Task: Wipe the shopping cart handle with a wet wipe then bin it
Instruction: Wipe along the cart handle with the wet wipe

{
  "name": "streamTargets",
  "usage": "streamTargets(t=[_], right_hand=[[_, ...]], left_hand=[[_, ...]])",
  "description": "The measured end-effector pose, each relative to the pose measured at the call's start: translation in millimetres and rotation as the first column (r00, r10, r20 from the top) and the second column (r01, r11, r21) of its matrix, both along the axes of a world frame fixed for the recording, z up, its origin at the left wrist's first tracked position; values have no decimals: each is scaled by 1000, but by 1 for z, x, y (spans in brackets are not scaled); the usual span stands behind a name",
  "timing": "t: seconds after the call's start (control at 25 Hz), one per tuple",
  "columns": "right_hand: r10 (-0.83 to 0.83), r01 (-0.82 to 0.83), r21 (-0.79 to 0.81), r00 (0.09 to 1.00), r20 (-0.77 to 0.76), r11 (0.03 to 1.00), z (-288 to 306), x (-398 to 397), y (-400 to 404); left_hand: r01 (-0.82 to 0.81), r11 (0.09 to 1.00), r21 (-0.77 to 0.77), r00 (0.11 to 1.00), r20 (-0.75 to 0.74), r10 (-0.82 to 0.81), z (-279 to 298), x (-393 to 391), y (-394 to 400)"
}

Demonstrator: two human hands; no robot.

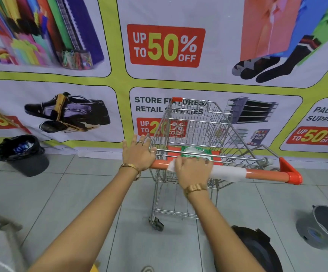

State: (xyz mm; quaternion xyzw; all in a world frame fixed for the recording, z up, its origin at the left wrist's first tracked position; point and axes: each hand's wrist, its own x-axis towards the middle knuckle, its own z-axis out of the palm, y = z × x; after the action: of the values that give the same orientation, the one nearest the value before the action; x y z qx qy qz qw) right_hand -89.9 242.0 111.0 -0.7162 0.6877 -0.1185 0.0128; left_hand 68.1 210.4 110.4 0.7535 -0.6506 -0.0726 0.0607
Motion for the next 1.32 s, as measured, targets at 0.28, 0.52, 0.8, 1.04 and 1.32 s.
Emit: streamTargets(t=[0.28, 0.52, 0.8, 1.04, 1.32], right_hand=[[66, -66, -80, 998, 0, 995, -13, -35, 4], [1, -2, 40, 1000, 30, 999, -3, 8, -1], [86, -82, -85, 995, 41, 993, -11, -24, 10], [-29, 25, 54, 997, 74, 998, -6, 13, 7], [-7, 14, -55, 993, 116, 998, -13, -47, 6]], left_hand=[[-18, 1000, 5, 1000, 1, 18, 1, 11, -2], [-1, 1000, -3, 1000, -10, 1, -1, 2, -1], [-14, 1000, 7, 1000, 20, 14, 6, 0, 4], [13, 1000, -18, 998, 64, -11, 2, -10, 5], [2, 1000, -10, 997, 73, -1, 4, -1, 6]])
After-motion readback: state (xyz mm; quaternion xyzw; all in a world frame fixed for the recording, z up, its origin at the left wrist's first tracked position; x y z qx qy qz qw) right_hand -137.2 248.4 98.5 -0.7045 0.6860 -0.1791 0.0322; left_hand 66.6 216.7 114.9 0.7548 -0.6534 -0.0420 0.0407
